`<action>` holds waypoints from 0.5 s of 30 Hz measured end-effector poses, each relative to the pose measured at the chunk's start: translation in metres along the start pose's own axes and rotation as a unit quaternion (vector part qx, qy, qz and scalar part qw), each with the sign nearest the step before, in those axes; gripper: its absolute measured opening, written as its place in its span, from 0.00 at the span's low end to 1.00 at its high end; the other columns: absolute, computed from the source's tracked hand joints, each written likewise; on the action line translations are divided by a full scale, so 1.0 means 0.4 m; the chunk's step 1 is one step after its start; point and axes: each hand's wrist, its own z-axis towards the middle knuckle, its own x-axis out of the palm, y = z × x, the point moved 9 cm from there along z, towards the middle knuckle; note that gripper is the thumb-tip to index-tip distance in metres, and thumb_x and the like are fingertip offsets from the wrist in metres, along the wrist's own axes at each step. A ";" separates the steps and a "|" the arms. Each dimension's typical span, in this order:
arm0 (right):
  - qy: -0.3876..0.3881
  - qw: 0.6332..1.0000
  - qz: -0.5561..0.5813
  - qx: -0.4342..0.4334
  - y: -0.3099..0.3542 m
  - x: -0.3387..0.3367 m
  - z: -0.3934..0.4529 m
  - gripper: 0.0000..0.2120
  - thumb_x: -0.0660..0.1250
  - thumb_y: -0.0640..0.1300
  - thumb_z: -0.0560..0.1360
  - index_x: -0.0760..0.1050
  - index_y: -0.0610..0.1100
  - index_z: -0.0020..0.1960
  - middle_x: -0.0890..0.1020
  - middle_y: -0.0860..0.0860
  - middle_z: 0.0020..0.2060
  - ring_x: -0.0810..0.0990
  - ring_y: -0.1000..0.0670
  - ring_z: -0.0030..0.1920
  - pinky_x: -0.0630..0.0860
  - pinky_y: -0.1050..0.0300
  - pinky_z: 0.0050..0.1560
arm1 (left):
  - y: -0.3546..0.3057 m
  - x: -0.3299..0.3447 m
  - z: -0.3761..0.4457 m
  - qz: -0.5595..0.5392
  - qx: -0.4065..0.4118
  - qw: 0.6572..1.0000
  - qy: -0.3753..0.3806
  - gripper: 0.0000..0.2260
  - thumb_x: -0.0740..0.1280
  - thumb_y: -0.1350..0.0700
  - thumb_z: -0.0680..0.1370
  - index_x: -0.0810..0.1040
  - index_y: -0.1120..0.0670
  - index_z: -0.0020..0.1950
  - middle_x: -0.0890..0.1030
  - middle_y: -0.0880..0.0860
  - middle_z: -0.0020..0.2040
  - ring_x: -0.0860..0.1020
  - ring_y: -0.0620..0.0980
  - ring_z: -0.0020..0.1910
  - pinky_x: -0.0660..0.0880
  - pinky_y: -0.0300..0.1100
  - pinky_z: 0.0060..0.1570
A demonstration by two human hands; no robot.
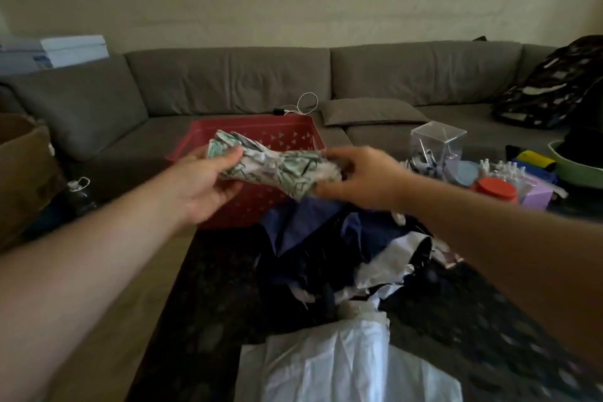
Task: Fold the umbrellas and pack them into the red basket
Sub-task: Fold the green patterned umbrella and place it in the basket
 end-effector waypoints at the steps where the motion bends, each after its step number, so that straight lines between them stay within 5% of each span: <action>1: -0.015 0.999 -0.018 -0.025 0.024 -0.018 0.064 0.33 0.79 0.62 0.70 0.76 0.57 0.72 0.82 0.58 0.53 0.81 0.55 0.54 0.75 0.61 0.57 | -0.033 -0.025 0.047 0.015 0.023 1.000 0.001 0.09 0.73 0.60 0.78 0.79 0.48 0.54 0.86 0.50 0.50 0.85 0.47 0.46 0.83 0.43 0.43; 5: -0.064 0.990 -0.085 -0.095 0.087 -0.001 0.306 0.27 0.75 0.61 0.75 0.77 0.56 0.71 0.83 0.51 0.62 0.80 0.47 0.62 0.77 0.47 0.64 | -0.137 -0.121 0.203 0.145 0.127 0.981 -0.033 0.15 0.70 0.62 0.82 0.75 0.52 0.67 0.83 0.58 0.62 0.84 0.51 0.53 0.84 0.51 0.55; 9: -0.138 0.982 -0.107 -0.075 0.071 0.085 0.445 0.29 0.72 0.66 0.72 0.72 0.66 0.71 0.80 0.53 0.64 0.76 0.41 0.66 0.77 0.36 0.61 | -0.180 -0.188 0.284 0.522 0.197 0.820 -0.132 0.22 0.69 0.45 0.82 0.69 0.51 0.73 0.80 0.57 0.60 0.79 0.58 0.56 0.74 0.49 0.53; 12: -0.084 0.992 -0.085 -0.044 0.035 0.176 0.498 0.30 0.65 0.70 0.69 0.73 0.65 0.70 0.83 0.54 0.62 0.80 0.43 0.63 0.79 0.40 0.62 | -0.126 -0.250 0.356 0.629 0.112 0.754 -0.152 0.28 0.60 0.32 0.82 0.70 0.48 0.75 0.78 0.62 0.70 0.75 0.66 0.67 0.73 0.57 0.66; 15: 0.019 0.993 -0.119 -0.007 0.018 0.222 0.522 0.20 0.64 0.61 0.80 0.79 0.56 0.67 0.82 0.49 0.63 0.80 0.43 0.62 0.77 0.49 0.63 | -0.094 -0.253 0.368 0.739 0.059 0.661 -0.121 0.25 0.51 0.35 0.84 0.79 0.45 0.68 0.77 0.55 0.73 0.71 0.63 0.73 0.67 0.60 0.72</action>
